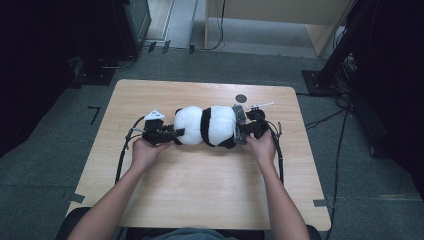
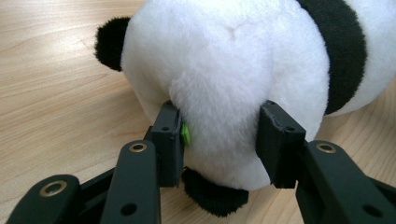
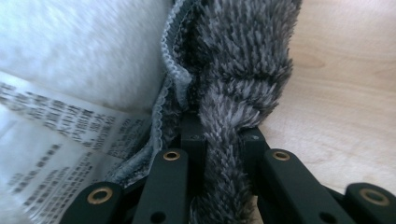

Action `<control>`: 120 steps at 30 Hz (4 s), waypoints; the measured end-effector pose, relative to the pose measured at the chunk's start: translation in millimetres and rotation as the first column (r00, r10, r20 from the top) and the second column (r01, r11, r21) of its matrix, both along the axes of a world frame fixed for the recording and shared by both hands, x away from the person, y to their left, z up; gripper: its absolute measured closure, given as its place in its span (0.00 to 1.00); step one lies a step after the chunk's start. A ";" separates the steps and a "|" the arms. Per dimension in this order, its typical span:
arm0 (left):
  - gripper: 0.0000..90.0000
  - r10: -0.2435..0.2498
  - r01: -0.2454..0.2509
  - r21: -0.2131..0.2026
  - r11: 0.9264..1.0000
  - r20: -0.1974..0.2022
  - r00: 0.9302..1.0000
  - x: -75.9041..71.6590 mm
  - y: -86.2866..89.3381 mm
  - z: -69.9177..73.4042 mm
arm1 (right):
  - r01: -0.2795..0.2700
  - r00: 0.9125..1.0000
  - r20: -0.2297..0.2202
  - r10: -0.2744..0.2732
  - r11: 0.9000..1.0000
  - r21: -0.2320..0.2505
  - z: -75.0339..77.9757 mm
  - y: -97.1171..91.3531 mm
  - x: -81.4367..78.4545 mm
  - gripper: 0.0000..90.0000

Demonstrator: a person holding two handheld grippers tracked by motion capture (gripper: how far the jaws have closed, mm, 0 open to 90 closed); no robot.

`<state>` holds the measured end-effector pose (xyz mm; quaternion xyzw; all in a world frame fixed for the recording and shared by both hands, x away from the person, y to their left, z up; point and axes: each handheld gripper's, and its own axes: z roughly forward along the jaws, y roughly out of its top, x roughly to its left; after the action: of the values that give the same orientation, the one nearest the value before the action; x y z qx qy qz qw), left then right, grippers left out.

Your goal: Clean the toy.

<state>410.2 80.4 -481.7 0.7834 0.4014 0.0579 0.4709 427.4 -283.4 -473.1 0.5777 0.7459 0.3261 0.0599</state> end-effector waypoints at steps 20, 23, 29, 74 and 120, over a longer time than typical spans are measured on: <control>0.64 -0.003 0.003 0.007 1.000 -0.002 1.000 -1.8 0.8 2.7 | 0.038 0.992 0.119 -0.035 0.999 -0.022 38.1 -22.5 -16.3 0.87; 0.64 -0.001 0.001 0.007 1.000 -0.005 1.000 -2.0 0.9 3.0 | 0.027 0.984 0.179 -0.023 0.999 -0.020 60.6 -23.4 -22.8 0.87; 0.64 0.003 -0.003 0.004 1.000 -0.004 1.000 -2.3 0.4 3.5 | -0.007 0.965 0.262 0.020 0.999 -0.050 100.2 -12.0 -33.3 0.87; 0.44 0.022 -0.022 0.004 1.000 -0.011 1.000 -1.4 0.2 4.8 | -0.321 0.930 0.187 0.317 0.947 -0.007 72.9 139.3 -16.4 0.86; 0.39 0.023 -0.023 -0.007 1.000 -0.007 1.000 -0.6 0.2 4.2 | -0.065 0.985 0.160 0.059 0.997 0.035 51.1 -13.4 -41.3 0.85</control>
<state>409.7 80.6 -477.6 0.7772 0.4124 0.0591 0.4717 386.0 -296.8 -422.0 0.5276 0.7497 0.3875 0.0973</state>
